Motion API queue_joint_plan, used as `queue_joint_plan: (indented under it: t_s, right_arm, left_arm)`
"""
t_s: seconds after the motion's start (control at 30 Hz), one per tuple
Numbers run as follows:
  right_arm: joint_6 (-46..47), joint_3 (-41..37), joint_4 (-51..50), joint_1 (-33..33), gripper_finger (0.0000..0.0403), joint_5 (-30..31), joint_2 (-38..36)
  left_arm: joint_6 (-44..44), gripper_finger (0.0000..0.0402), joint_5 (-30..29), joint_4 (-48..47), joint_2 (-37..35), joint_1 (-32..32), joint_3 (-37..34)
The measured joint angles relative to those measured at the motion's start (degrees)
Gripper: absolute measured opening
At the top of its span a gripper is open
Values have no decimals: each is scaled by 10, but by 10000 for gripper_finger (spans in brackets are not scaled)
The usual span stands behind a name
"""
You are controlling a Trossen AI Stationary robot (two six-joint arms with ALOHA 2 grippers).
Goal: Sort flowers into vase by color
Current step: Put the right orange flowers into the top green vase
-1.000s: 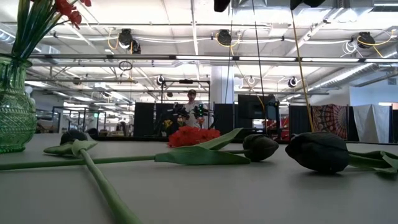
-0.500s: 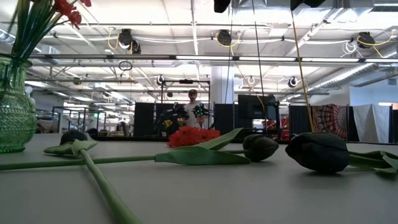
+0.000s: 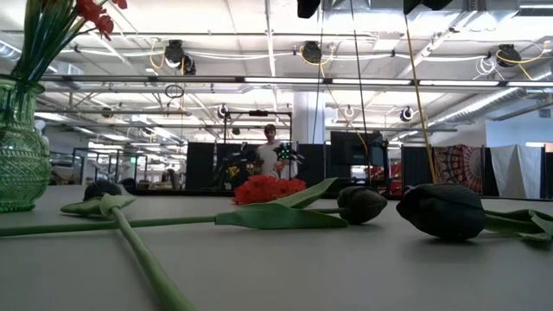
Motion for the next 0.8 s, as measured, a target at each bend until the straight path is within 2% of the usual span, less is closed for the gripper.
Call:
queue_joint_plan:
  t_s: [0.1,0.2,0.3,0.4,0.5,0.6,0.8]
  right_arm:
    - [2,0,-2,0,155,0,0]
    - [11,0,-3,0,155,0,0]
    - [15,0,-5,0,155,0,0]
    - [15,0,-11,0,155,0,0]
    - [15,0,-14,0,155,0,0]
    - [15,0,-23,0,155,0,0]
    - [15,0,-32,0,155,-1,0]
  left_arm:
    - [1,6,0,16,0,0,-32]
    - [15,6,-27,32,0,0,-55]
    - [16,6,-97,40,0,0,-58]
    - [11,6,-193,43,0,0,-57]
    - [-30,6,-246,43,0,0,-58]
    - [-84,6,-261,42,0,0,-65]
    - [-100,6,-270,49,0,0,-73]
